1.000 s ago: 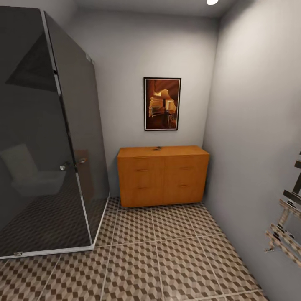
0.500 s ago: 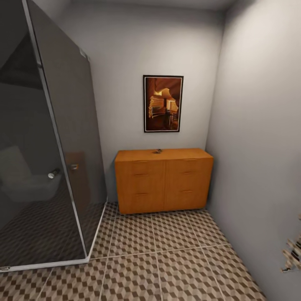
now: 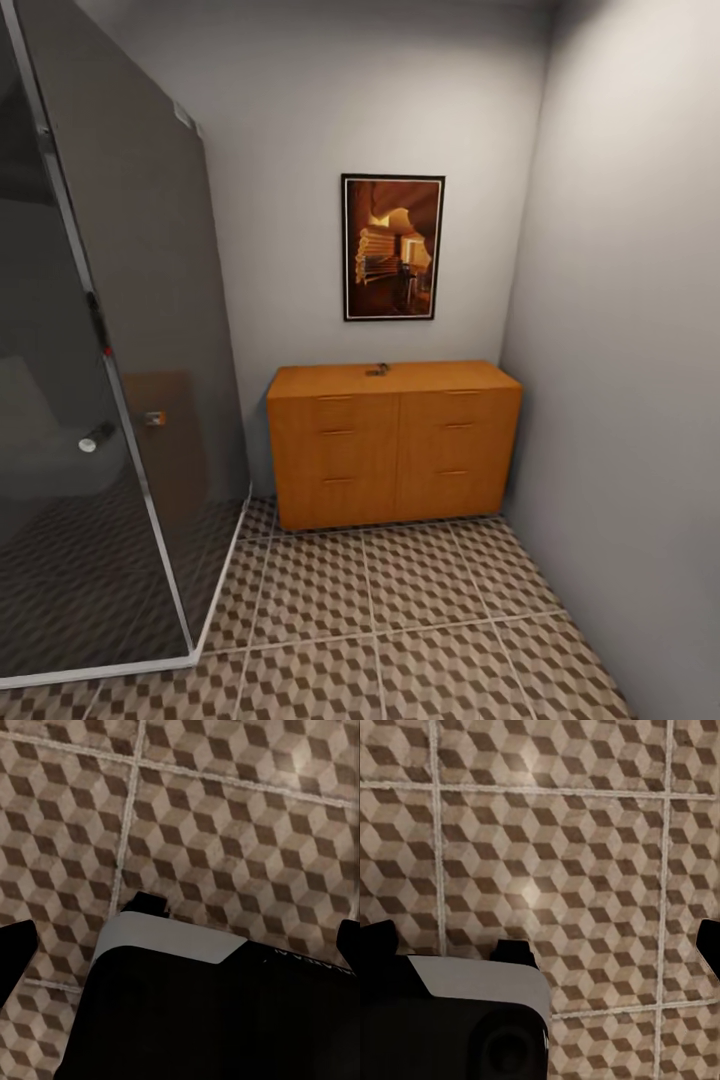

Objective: Take the four mousetraps from the cabinet in the bathroom and place them on the bathroom floor. Make sure all four end up on the same floor surface, and ensure that at least two of them are either under or directly next to the same bathroom sink.

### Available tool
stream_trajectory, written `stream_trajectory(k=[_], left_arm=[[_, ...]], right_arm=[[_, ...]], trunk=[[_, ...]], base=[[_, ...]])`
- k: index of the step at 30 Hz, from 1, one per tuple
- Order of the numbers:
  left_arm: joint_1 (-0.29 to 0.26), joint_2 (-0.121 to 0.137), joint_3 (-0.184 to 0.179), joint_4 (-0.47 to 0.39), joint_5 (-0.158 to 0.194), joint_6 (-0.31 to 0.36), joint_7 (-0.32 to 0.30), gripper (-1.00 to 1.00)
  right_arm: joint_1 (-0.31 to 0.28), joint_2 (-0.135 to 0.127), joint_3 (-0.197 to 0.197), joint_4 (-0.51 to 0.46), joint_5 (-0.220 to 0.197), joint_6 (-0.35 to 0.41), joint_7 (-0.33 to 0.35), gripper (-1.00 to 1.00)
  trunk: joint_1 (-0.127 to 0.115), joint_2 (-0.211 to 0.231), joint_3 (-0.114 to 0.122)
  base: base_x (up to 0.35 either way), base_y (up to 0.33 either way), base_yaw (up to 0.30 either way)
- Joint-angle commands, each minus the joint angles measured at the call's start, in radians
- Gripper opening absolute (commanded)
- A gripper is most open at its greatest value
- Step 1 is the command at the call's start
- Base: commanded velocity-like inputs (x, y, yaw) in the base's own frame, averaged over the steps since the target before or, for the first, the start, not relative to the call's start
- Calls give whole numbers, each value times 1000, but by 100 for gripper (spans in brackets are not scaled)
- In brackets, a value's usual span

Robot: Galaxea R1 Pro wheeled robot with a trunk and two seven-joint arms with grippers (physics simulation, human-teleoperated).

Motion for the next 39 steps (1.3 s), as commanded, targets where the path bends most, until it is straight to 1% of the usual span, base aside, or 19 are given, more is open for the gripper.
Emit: stream_trajectory(k=[1,33,39], left_arm=[[-1,0,-8,1,8,-3,3,100],[0,1,-8,1,9,-3,3,100],[0,2,-8,1,10,-9,4,100]], right_arm=[[-1,1,7,3,-7,-6,-2,100],[-1,0,7,3,-7,-6,-2,100],[0,2,7,3,-7,-6,-2,100]], trunk=[[1,-1,-1],[1,-1,-1],[1,-1,-1]], base=[[323,0,0],[322,0,0],[161,0,0]])
